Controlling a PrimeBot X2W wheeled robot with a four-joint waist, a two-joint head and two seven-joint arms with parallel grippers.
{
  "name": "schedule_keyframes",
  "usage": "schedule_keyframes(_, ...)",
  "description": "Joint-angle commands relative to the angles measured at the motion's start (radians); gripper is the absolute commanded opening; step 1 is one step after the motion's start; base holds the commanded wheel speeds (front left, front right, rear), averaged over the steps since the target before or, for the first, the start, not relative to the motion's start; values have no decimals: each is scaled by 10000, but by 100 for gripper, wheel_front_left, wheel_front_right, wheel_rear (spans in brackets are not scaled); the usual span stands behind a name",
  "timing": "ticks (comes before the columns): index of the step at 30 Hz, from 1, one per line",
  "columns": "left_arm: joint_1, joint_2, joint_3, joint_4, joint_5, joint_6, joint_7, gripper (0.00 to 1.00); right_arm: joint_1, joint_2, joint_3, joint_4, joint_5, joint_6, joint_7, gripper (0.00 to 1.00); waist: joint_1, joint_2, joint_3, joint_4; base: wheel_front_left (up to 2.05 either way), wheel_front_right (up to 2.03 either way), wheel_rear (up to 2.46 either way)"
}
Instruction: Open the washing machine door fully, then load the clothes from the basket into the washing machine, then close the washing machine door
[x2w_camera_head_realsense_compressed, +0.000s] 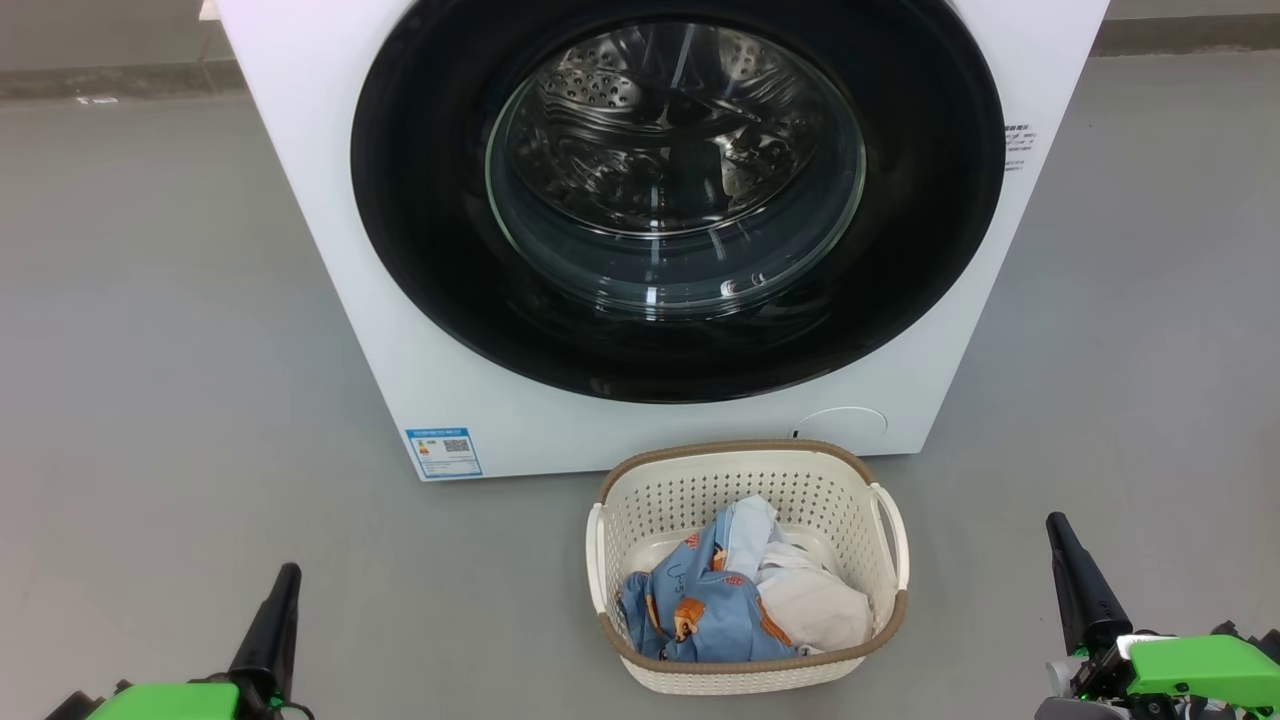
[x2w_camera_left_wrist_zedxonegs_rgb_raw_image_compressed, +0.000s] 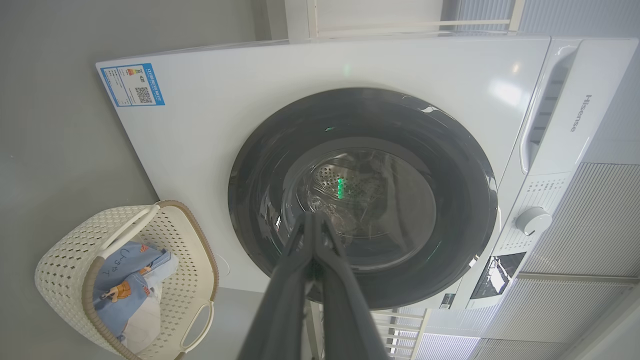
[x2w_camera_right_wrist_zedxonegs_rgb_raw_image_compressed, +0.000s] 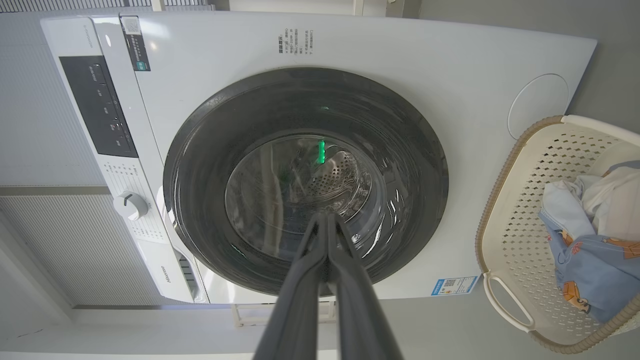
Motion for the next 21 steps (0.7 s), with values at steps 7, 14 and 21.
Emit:
schedule_keyframes(7,-432,125,356,-241,158,-71,67,0,-445,-39,217,-245,-48,17,86,0,0,0,0,0,0,0,0)
schedule_keyframes(14,-433,125,356,-241,159,-71,67,0,-445,-38,216,-245,-48,17,86,0,0,0,0,0,0,0,0)
schedule_keyframes(21,-433,124,357,-241,159,-71,67,0,-445,-38,216,-245,-48,17,87,0,0,0,0,0,0,0,0)
